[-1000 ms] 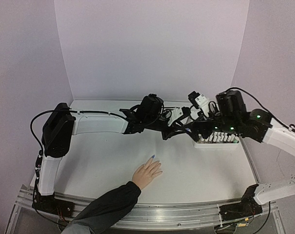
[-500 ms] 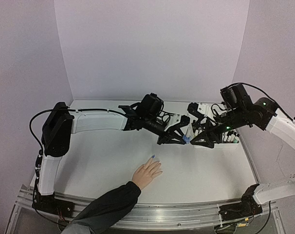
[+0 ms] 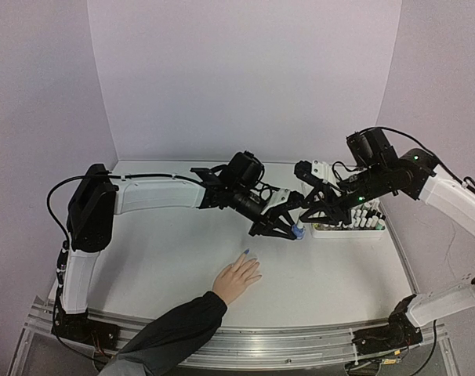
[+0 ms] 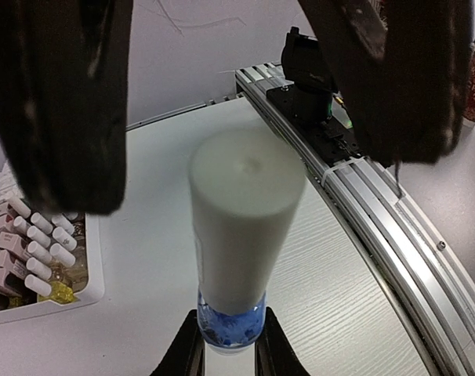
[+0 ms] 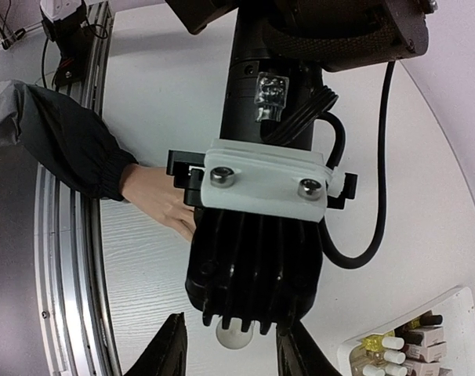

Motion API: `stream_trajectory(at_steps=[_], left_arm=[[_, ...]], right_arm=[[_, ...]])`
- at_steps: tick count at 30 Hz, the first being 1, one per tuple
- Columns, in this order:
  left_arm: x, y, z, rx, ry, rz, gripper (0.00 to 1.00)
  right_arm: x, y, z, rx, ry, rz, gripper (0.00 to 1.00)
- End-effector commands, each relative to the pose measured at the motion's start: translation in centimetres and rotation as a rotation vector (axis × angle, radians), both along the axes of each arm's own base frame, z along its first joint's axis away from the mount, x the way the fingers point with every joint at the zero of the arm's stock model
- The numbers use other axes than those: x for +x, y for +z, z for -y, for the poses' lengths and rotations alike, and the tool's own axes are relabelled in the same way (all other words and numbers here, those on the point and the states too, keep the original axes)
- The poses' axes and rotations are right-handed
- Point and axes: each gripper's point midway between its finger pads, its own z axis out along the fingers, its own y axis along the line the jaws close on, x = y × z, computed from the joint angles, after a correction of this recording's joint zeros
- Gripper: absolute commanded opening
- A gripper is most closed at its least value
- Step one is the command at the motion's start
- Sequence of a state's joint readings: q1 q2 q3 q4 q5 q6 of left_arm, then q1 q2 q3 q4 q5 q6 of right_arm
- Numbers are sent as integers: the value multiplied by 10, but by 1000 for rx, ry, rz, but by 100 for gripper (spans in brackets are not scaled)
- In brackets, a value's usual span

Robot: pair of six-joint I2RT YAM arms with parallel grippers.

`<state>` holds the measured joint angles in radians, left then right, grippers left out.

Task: Paint the nails
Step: Pass from the left arm to the right

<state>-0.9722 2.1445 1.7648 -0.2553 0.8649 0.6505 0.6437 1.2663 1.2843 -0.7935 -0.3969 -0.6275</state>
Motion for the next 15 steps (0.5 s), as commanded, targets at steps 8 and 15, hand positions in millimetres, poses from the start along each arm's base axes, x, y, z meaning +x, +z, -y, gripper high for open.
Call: stream_trajectory(at_steps=[8, 15], left_arm=[[-2, 41, 3, -84, -28, 31, 0], [-1, 41, 2, -83, -17, 21, 0]], right_arm=[[9, -4, -9, 17, 4, 0, 22], [14, -6, -4, 7, -27, 27, 3]])
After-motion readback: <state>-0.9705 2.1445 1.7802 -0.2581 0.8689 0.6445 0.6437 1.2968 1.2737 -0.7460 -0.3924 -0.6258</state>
